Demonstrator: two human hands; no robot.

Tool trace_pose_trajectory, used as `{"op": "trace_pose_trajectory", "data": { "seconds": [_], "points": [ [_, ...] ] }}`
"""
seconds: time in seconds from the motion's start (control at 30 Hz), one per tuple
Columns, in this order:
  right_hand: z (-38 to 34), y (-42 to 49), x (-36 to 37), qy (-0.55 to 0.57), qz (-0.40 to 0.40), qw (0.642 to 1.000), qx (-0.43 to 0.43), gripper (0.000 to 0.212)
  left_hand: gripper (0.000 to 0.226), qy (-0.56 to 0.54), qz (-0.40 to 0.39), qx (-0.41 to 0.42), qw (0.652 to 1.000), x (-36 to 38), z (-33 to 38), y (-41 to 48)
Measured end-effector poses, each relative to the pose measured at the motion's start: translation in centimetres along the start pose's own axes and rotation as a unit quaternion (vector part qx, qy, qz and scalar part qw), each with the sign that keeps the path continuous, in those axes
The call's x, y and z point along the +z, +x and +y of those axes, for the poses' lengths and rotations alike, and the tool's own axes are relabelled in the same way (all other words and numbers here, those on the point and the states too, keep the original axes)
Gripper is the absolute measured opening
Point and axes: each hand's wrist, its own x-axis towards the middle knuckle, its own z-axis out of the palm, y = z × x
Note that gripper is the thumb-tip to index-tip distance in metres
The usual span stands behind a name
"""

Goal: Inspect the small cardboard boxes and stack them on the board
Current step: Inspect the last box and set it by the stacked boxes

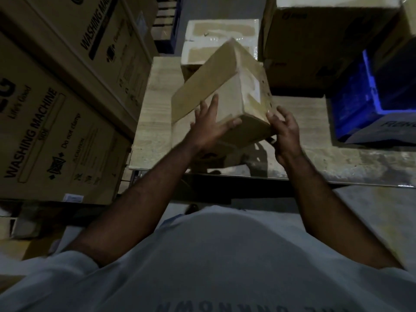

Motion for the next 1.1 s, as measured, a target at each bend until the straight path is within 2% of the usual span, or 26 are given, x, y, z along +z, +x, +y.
{"op": "trace_pose_trajectory", "data": {
  "seconds": [0.07, 0.13, 0.23, 0.3, 0.4, 0.73, 0.93, 1.1],
  "points": [
    [-2.0, 0.0, 0.8, 0.008, 0.007, 0.999, -0.046, 0.062, 0.130, -0.120, 0.045, 0.048, 0.991, -0.7, 1.4, 0.1],
    [-4.2, 0.0, 1.3, -0.013, 0.014, 0.995, -0.093, 0.056, 0.103, -0.218, 0.082, 0.077, 0.969, -1.3, 2.3, -0.3],
    [-6.0, 0.2, 1.8, -0.068, -0.003, 0.987, -0.146, 0.040, 0.083, -0.312, 0.124, 0.068, 0.939, -1.5, 1.3, -0.1],
    [-6.0, 0.1, 2.2, -0.097, -0.001, 0.982, -0.161, 0.034, 0.080, -0.315, 0.132, 0.048, 0.939, -1.1, -0.2, 0.2],
    [-5.1, 0.2, 2.0, -0.088, 0.008, 0.982, -0.169, 0.030, 0.074, -0.303, 0.103, 0.037, 0.947, -0.5, -0.7, 0.3],
    [-3.9, 0.7, 1.2, -0.067, -0.006, 0.981, -0.184, 0.024, 0.065, -0.323, 0.080, 0.059, 0.941, 0.2, 0.4, 0.3],
    [-3.4, 0.9, 1.0, -0.067, 0.004, 0.983, -0.168, 0.032, 0.073, -0.335, 0.067, 0.050, 0.939, 0.2, 0.5, 0.1],
    [-3.7, 0.4, 1.1, -0.086, -0.003, 0.986, -0.142, 0.035, 0.048, -0.379, 0.029, -0.007, 0.925, 0.8, 0.2, -0.3]
  ]
}}
